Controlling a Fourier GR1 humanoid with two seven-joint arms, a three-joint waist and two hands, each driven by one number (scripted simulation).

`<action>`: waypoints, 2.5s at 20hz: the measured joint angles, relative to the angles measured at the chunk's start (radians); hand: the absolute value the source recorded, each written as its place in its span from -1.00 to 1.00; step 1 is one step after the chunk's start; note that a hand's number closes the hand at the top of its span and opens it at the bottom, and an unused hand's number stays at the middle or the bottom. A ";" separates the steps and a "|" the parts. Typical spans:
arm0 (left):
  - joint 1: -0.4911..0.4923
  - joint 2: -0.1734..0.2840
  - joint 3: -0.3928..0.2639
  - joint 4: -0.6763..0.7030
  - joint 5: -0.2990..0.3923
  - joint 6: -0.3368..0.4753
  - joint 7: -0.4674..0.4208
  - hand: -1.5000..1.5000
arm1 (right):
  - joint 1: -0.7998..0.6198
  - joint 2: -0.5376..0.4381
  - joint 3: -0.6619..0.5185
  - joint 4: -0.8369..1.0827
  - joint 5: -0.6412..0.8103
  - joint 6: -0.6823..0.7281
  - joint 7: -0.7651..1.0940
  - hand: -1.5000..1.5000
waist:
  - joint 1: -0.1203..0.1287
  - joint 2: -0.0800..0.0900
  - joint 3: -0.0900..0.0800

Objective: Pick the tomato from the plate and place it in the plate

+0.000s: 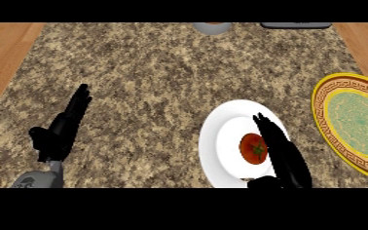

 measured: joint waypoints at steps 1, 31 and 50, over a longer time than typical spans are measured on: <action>0.007 0.000 0.008 0.001 -0.003 -0.011 -0.006 0.00 | -0.019 0.013 -0.008 0.024 0.007 0.000 -0.001 -1.00 | 0.000 0.000 0.000; 0.076 -0.015 0.115 -0.021 -0.027 -0.045 -0.010 0.00 | 0.284 -0.409 -0.783 0.371 -0.377 -0.047 -0.459 1.00 | -0.088 -0.013 0.001; 0.023 -0.045 0.095 -0.021 -0.068 -0.072 0.006 0.00 | 0.470 -0.471 -1.283 0.222 -0.690 0.116 -0.702 1.00 | -0.010 -0.001 -0.001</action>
